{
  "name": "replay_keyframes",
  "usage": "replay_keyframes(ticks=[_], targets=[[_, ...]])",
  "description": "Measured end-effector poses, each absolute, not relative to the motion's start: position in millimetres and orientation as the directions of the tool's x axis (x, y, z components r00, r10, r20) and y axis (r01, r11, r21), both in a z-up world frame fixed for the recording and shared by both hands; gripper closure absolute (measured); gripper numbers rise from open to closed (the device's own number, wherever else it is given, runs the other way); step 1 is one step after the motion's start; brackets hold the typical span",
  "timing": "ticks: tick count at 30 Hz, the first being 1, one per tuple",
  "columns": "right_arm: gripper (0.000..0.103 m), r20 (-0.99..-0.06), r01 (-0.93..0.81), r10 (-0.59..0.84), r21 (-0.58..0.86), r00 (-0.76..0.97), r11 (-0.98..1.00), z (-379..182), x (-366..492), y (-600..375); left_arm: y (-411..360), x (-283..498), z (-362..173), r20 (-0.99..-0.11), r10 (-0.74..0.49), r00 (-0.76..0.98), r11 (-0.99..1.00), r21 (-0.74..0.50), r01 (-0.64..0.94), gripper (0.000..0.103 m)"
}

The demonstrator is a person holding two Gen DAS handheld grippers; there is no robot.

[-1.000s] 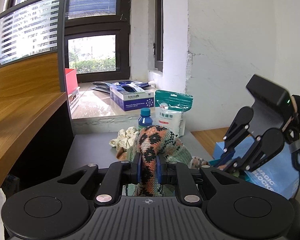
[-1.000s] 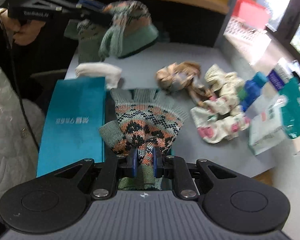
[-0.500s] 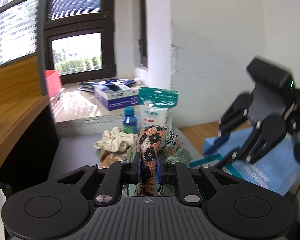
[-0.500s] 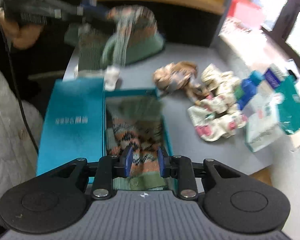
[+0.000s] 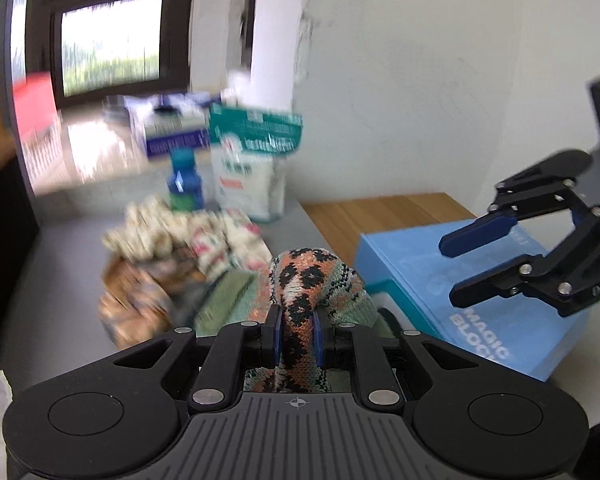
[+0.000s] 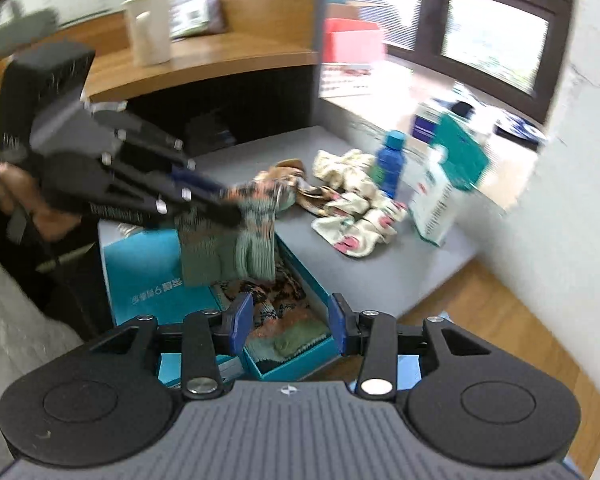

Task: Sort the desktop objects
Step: 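Move the left tool with its glove over the teal box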

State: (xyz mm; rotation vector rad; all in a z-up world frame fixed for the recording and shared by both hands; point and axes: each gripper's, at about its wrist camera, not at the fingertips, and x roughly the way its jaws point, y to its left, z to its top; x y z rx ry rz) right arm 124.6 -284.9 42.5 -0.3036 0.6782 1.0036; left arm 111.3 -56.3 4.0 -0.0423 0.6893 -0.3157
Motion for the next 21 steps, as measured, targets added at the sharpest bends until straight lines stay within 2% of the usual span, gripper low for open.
replay_keyframes(ticks=[6,11,15,21], targets=[[0.056,-0.626,-0.802,0.674,0.125,0.393,0.584,32.5,123.0,-296.6,-54.1,125.7,-6.9,-0.654,-0.31,0.69,0.949,-0.251,0.189,0.085],[0.056,-0.623,-0.778,0.668,0.146,0.408,0.611,25.9,124.1,-300.4,-58.4,133.8,-10.5,-0.668,-0.31,0.677,0.946,-0.287,0.15,0.084],[0.056,-0.618,-0.773,0.671,0.156,0.409,0.614,24.2,123.9,-298.1,-57.4,138.3,-12.6,-0.665,-0.339,0.665,0.932,-0.334,0.14,0.075],[0.056,-0.619,-0.778,0.683,0.178,0.388,0.603,21.0,124.8,-286.3,-49.3,127.1,-1.4,-0.639,-0.365,0.677,0.925,-0.333,0.184,0.061]])
